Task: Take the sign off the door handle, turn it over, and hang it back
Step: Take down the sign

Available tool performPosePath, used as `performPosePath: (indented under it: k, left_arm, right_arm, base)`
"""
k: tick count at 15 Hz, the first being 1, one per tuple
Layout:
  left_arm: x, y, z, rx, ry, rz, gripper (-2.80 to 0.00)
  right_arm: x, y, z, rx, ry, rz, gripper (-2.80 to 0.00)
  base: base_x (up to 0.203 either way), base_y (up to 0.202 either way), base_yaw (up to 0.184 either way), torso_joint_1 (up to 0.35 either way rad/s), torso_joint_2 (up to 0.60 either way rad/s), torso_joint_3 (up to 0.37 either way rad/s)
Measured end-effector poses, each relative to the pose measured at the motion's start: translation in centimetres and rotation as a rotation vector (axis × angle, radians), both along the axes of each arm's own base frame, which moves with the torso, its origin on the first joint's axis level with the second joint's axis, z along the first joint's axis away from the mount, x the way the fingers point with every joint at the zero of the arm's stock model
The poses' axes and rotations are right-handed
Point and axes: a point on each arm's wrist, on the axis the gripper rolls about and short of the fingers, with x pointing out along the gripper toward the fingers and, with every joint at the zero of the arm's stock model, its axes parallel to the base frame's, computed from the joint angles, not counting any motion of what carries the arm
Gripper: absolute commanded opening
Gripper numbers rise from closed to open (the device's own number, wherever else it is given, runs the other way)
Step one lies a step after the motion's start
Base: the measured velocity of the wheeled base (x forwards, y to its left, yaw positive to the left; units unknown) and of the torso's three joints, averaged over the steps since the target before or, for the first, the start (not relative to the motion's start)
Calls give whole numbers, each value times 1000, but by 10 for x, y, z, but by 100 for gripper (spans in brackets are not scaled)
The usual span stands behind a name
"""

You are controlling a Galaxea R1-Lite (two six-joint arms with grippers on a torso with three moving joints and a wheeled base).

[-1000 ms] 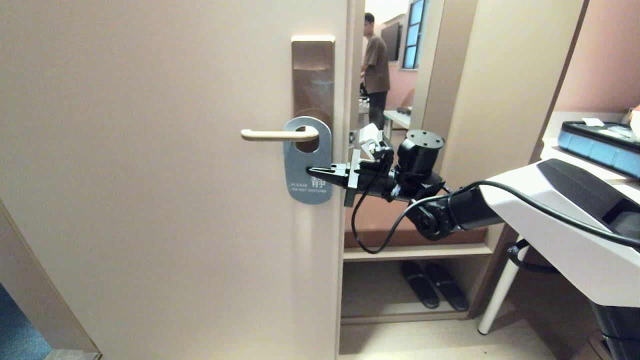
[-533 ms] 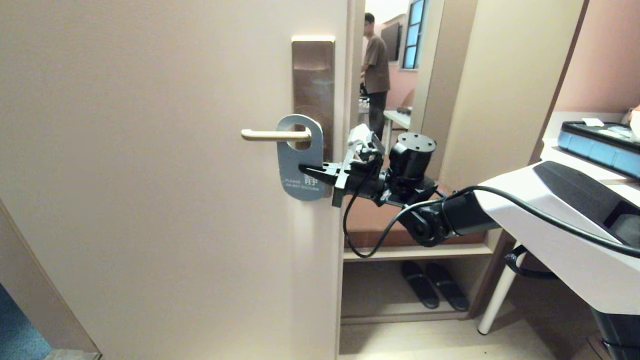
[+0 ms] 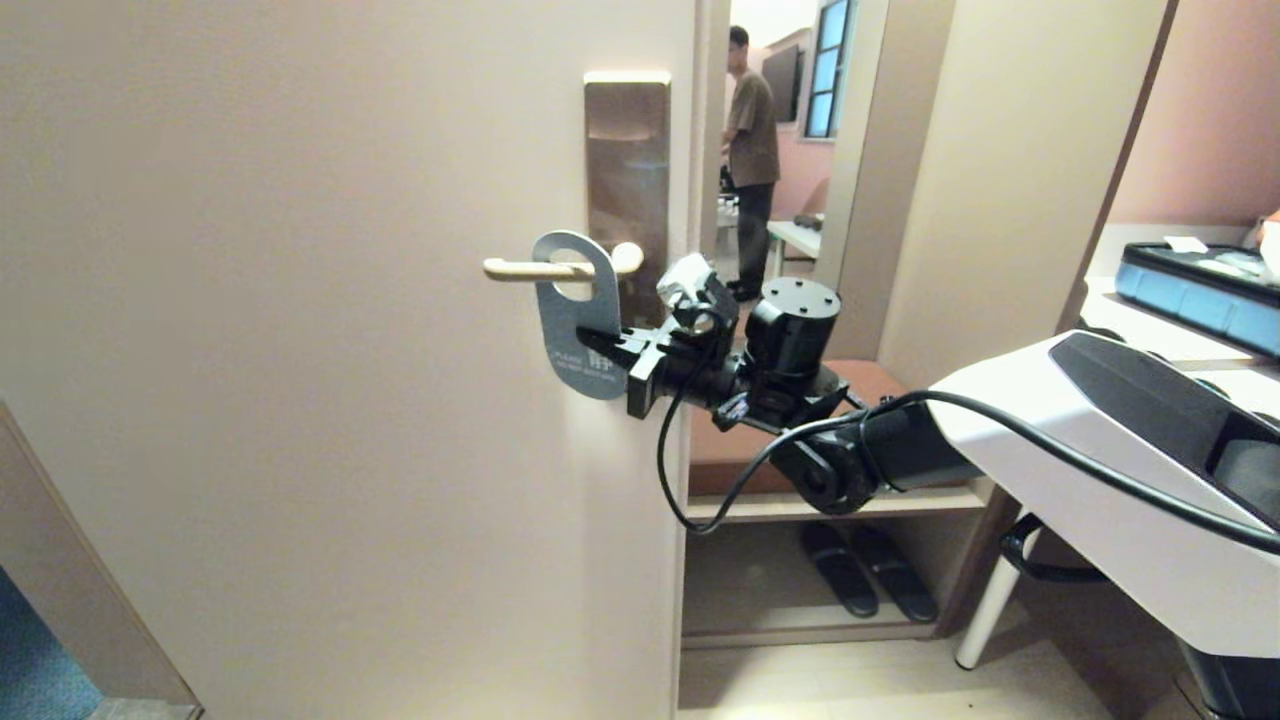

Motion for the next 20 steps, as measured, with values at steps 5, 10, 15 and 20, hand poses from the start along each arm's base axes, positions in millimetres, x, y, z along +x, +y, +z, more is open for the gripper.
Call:
performPosePath:
  k: [5, 10, 15, 20]
  left_arm:
    - [0, 0, 0, 0, 0, 0, -280]
    - [0, 0, 0, 0, 0, 0, -280]
    - [0, 0, 0, 0, 0, 0, -280]
    - [0, 0, 0, 0, -1, 0, -280]
  right_arm:
    - [-8, 15, -1, 19, 16, -104, -280]
    - [-19, 30, -1, 38, 29, -191, -280]
    - [-26, 41, 1, 55, 35, -247, -280]
    - [-34, 59, 2, 86, 38, -328, -280]
  base:
    - [0, 0, 0, 0, 0, 0]
    - [0, 0, 0, 0, 0, 0]
    - [0, 0, 0, 0, 0, 0]
    - [0, 0, 0, 0, 0, 0]
